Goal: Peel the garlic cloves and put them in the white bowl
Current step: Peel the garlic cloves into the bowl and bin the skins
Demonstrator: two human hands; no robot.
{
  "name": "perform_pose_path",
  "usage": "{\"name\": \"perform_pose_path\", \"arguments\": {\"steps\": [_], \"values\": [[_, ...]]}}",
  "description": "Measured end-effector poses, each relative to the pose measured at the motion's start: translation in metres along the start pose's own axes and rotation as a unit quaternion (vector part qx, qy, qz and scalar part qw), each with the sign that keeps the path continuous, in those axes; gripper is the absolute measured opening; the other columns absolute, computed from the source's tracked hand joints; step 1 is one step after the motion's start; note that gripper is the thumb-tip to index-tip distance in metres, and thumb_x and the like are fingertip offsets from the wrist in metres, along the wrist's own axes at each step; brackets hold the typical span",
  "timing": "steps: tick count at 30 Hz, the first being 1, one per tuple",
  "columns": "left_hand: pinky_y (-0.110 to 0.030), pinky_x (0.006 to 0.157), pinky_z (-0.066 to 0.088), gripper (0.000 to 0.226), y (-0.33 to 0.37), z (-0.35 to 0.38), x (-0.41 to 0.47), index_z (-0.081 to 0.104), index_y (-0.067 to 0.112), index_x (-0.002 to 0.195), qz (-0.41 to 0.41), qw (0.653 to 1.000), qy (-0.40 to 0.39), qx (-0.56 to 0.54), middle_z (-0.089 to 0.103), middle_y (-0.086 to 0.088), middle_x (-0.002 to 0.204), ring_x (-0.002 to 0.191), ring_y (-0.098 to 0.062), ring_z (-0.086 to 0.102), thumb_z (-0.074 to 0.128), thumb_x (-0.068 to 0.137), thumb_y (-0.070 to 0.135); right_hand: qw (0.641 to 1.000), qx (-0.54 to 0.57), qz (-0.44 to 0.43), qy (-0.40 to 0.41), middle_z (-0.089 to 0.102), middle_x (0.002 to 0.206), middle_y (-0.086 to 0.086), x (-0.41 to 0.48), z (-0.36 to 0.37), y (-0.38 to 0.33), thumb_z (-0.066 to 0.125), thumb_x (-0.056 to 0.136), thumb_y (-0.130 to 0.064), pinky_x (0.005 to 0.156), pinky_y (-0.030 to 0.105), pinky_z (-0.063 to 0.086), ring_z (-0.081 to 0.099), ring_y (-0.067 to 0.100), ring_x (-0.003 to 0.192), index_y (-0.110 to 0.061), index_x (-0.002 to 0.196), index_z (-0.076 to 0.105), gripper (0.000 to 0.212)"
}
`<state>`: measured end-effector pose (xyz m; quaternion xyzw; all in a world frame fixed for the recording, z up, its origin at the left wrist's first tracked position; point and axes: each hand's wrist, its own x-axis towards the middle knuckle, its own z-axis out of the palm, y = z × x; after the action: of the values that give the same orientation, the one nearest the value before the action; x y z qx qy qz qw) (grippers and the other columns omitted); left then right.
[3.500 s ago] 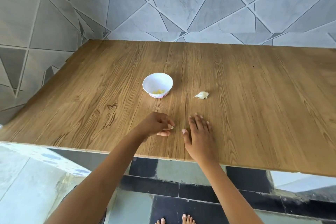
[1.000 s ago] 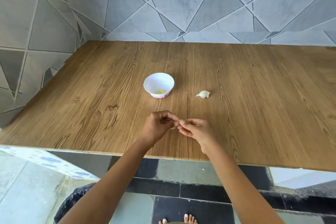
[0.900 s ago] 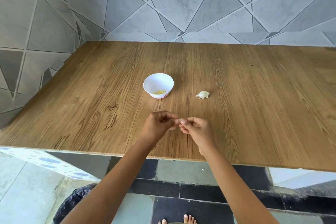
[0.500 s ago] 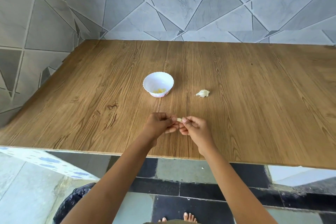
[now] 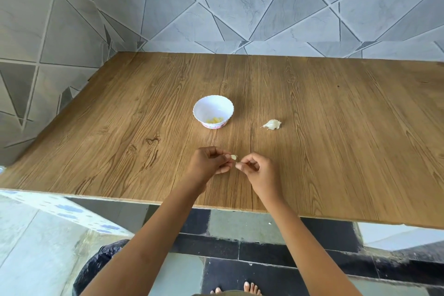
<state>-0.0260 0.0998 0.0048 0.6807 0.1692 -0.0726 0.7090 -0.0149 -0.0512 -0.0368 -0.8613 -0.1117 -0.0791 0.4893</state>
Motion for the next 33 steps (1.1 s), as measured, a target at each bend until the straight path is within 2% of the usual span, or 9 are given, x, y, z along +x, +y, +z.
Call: {"name": "perform_pose_path", "arguments": {"steps": [5,10,15,21,22,24,27,30,33], "values": [[-0.020,0.062,0.056,0.006,0.000,0.007,-0.002,0.068,0.001,0.087,0.068,0.993,0.034,0.095,0.071,-0.010,0.077,0.071,-0.014,0.069,0.064,0.088,0.005,0.962,0.226,0.138,-0.071,0.068,0.078,-0.003,0.001,-0.007,-0.016,0.062,0.090,-0.011,0.061,0.019,0.054,0.064,0.006,0.066,-0.013,0.096,0.068,0.009],[-0.028,0.067,0.058,0.009,0.004,0.010,-0.001,0.066,0.006,0.082,0.101,0.969,0.027,0.226,0.071,-0.008,0.075,0.071,-0.021,0.070,0.061,0.090,0.007,0.949,0.272,0.144,-0.066,0.067,0.069,0.002,0.002,-0.010,-0.018,0.063,0.087,-0.005,0.061,0.020,0.053,0.060,0.003,0.060,-0.009,0.090,0.070,0.008],[-0.017,0.059,0.054,0.010,0.013,0.005,-0.003,0.064,0.003,0.087,-0.018,0.996,-0.066,0.053,0.069,-0.007,0.076,0.066,-0.010,0.067,0.057,0.093,0.005,0.940,0.290,0.144,-0.104,0.068,0.073,0.000,0.004,-0.018,-0.017,0.062,0.088,-0.003,0.062,0.016,0.052,0.062,0.000,0.061,-0.012,0.092,0.069,0.012],[-0.019,0.058,0.055,0.010,0.012,0.006,-0.002,0.063,0.002,0.089,-0.073,0.992,-0.050,-0.085,0.069,-0.006,0.071,0.063,-0.012,0.067,0.054,0.094,0.003,0.940,0.313,0.132,-0.044,0.071,0.078,-0.002,0.003,-0.017,-0.014,0.066,0.084,-0.002,0.064,0.016,0.051,0.064,0.002,0.066,-0.013,0.098,0.069,0.019],[-0.019,0.059,0.055,0.010,0.010,0.006,-0.001,0.063,0.003,0.088,-0.047,0.997,-0.041,-0.045,0.068,-0.007,0.073,0.066,-0.014,0.067,0.055,0.094,0.004,0.940,0.314,0.129,-0.042,0.072,0.080,-0.003,0.002,-0.016,-0.013,0.068,0.083,-0.002,0.065,0.016,0.051,0.065,0.003,0.068,-0.013,0.099,0.069,0.019],[-0.023,0.064,0.056,0.011,0.004,0.004,0.001,0.068,0.007,0.088,0.056,0.986,0.010,0.159,0.068,-0.006,0.074,0.070,-0.017,0.066,0.057,0.092,0.006,0.941,0.312,0.122,-0.036,0.072,0.082,-0.005,0.001,-0.017,-0.011,0.069,0.082,-0.003,0.067,0.017,0.052,0.066,0.003,0.072,-0.016,0.098,0.070,0.021],[-0.027,0.072,0.054,0.010,0.000,0.003,0.002,0.074,0.013,0.088,0.166,0.901,0.038,0.399,0.069,0.001,0.078,0.074,-0.015,0.065,0.065,0.086,0.013,0.944,0.306,0.115,-0.033,0.073,0.081,-0.007,0.001,-0.018,-0.009,0.070,0.081,-0.004,0.067,0.017,0.052,0.066,0.003,0.074,-0.020,0.095,0.070,0.021],[-0.030,0.067,0.054,0.006,-0.001,0.005,0.001,0.072,0.015,0.076,0.193,0.890,0.057,0.410,0.066,0.002,0.084,0.070,-0.012,0.060,0.073,0.075,0.009,0.944,0.308,0.115,-0.032,0.071,0.077,-0.004,0.001,-0.018,-0.008,0.069,0.082,-0.005,0.065,0.017,0.051,0.064,0.004,0.067,-0.015,0.096,0.071,0.018],[-0.025,0.065,0.051,0.013,0.002,0.006,0.003,0.065,0.012,0.077,0.218,0.916,0.061,0.332,0.064,0.004,0.077,0.065,-0.004,0.057,0.074,0.073,0.003,0.940,0.318,0.121,-0.027,0.070,0.076,0.001,0.000,-0.018,-0.009,0.066,0.085,-0.008,0.062,0.017,0.050,0.062,0.006,0.064,-0.015,0.094,0.071,0.013]]}}
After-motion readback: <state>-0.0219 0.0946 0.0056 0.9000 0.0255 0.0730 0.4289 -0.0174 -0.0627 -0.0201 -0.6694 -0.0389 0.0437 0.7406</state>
